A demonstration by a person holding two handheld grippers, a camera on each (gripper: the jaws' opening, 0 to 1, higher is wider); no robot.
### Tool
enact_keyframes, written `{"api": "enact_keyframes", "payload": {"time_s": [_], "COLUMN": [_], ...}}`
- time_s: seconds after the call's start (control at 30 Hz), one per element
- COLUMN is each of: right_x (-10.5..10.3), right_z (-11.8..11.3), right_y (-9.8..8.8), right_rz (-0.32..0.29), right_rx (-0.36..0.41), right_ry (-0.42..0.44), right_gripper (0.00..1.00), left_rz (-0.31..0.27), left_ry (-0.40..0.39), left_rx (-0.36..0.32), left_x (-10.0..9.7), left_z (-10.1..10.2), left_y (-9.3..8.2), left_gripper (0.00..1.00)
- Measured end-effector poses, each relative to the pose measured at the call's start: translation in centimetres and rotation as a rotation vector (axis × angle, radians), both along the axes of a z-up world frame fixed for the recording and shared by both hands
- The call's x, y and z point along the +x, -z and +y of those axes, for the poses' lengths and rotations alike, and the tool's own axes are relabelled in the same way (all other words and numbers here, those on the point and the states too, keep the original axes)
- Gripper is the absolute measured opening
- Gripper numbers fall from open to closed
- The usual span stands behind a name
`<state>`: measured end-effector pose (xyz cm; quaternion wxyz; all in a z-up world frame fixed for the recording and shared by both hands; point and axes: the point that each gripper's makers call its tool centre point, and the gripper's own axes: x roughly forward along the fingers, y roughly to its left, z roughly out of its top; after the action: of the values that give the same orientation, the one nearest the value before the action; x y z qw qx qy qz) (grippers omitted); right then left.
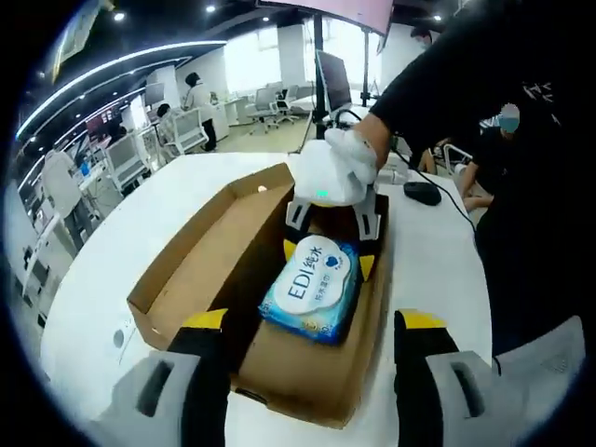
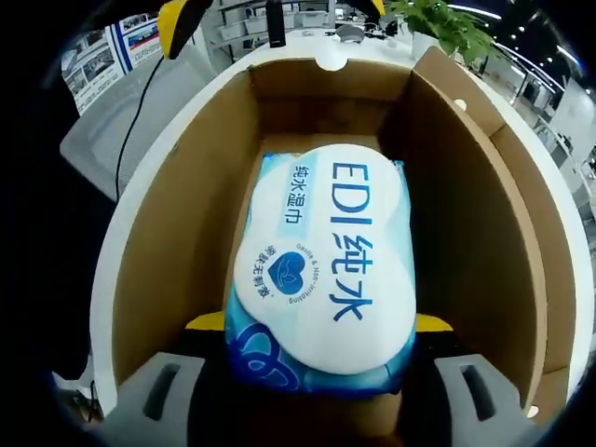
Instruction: Operate the shoe box by opening the lid, removing the specified soft item, and placing it in the target area until the item is outside and the box remains undamaged.
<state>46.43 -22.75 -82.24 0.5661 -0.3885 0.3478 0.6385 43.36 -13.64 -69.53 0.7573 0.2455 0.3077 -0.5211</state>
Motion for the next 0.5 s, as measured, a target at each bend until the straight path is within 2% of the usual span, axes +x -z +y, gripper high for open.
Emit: {"api": "enact_keyframes", "payload": {"time_s": [0.07,0.2,0.3,0.5], "right_x": [0.0,0.0,0.0,0.0], "right_z": [0.0,0.1,0.1,0.2], "right_y": [0.0,0.1,0.1,0.1], "right_rz": [-0.003,-0.006,-0.007,-0.005], "right_rx": [-0.002,-0.003,-0.002,-0.004], "right_ry": [0.000,0.001,0.002,0.001], "right_gripper": [0.71,0.71,0.71,0.71], "left_rz": [-0.015,-0.015,-0.019,0.007], "left_ry": [0.038,0.037,0.070,0.144], "left_rx": [0.045,0.059,0.112,0.144], "left_x": [0.3,1.8,2.6,3.3], "left_z": [0.2,-0.3,-0.5,-2.6], "left_y": [0.8,1.8,3.1,5.8], "left_gripper": [0.75,0.75,0.76,0.79]}}
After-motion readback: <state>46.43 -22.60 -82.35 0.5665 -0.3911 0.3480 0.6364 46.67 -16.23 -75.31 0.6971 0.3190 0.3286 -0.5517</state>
